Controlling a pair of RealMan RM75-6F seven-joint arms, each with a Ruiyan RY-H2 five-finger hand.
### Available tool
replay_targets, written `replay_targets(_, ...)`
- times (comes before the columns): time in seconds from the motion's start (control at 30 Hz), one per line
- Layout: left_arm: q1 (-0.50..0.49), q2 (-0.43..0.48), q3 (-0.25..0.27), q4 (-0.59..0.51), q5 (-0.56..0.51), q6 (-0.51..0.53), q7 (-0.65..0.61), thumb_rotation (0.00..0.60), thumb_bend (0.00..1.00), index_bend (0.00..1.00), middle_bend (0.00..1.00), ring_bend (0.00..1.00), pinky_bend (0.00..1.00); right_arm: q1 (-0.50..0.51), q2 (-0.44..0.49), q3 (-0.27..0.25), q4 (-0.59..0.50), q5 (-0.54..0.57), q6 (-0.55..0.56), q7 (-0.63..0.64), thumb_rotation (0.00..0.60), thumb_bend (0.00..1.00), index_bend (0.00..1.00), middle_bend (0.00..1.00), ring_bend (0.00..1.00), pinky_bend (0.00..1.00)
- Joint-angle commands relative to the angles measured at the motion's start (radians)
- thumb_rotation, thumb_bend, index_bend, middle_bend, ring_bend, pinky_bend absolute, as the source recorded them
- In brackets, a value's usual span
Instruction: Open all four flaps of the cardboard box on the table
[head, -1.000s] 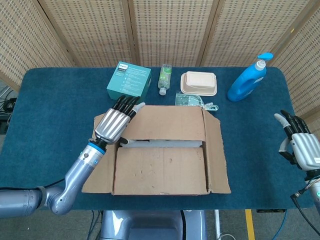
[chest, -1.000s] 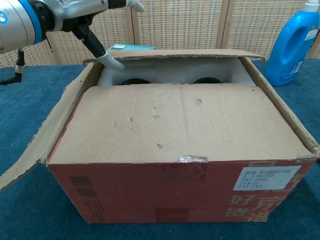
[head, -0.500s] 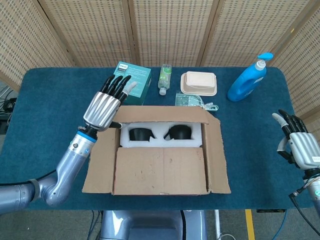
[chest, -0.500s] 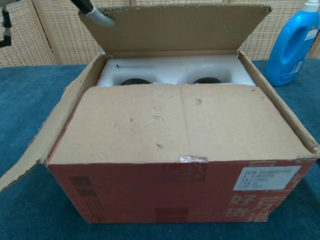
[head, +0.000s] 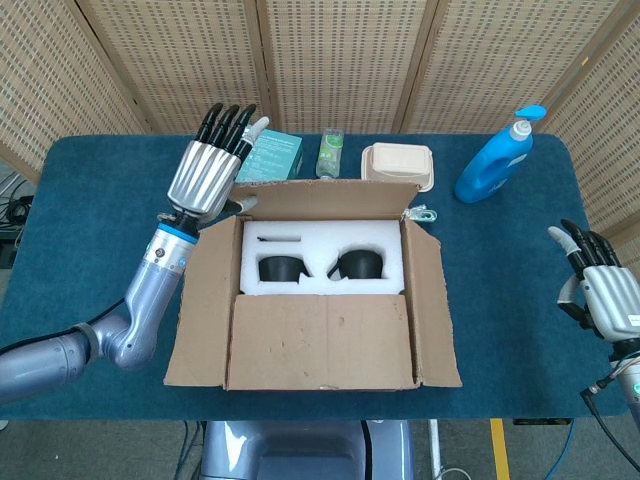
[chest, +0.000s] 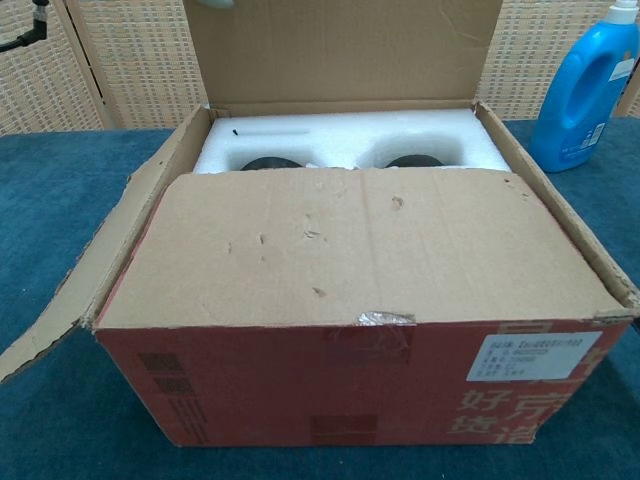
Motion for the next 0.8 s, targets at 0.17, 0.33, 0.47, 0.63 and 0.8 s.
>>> replay_targets(0.17,-0.05,-0.089,0.006,0.2,0.033,-0.029,0.016,0.51,0.14,0.01,0.0,0.0,0.0,-0.005,0.007,0.0,-0.01,-0.003,0.008,-0.004,0.6,1.0,0.01,0.01,0.0,0.0)
replay_targets(0.33,-0.054,-0.105,0.002,0.235,0.006,-0.053,0.028,0.504,0.16,0.0,0.0,0.0,0.0,-0.006,0.011,0.001,-0.015,0.0,0.007,-0.007,0.6,1.0,0.01,0.01,0.0,0.0)
replay_targets(0.47,-0.041,-0.077,-0.015,0.181,-0.047,-0.09,0.009,0.485,0.23,0.01,0.0,0.0,0.0,-0.006,0.013,0.002,-0.016,0.003,0.006,-0.009,0.6,1.0,0.01,0.01,0.0,0.0)
replay_targets(0.63,-0.01,0.03,-0.034,0.001,-0.187,-0.193,-0.018,0.28,0.37,0.02,0.0,0.0,0.0,-0.007,0.012,0.0,-0.02,0.001,0.006,-0.011,0.6,1.0,0.01,0.01,0.0,0.0)
replay_targets(0.8,0.013,0.151,-0.027,-0.155,-0.294,-0.285,-0.053,0.238,0.46,0.1,0.0,0.0,0.0,-0.005,0.011,0.0,-0.023,0.0,0.003,-0.014,0.6,1.0,0.01,0.01,0.0,0.0)
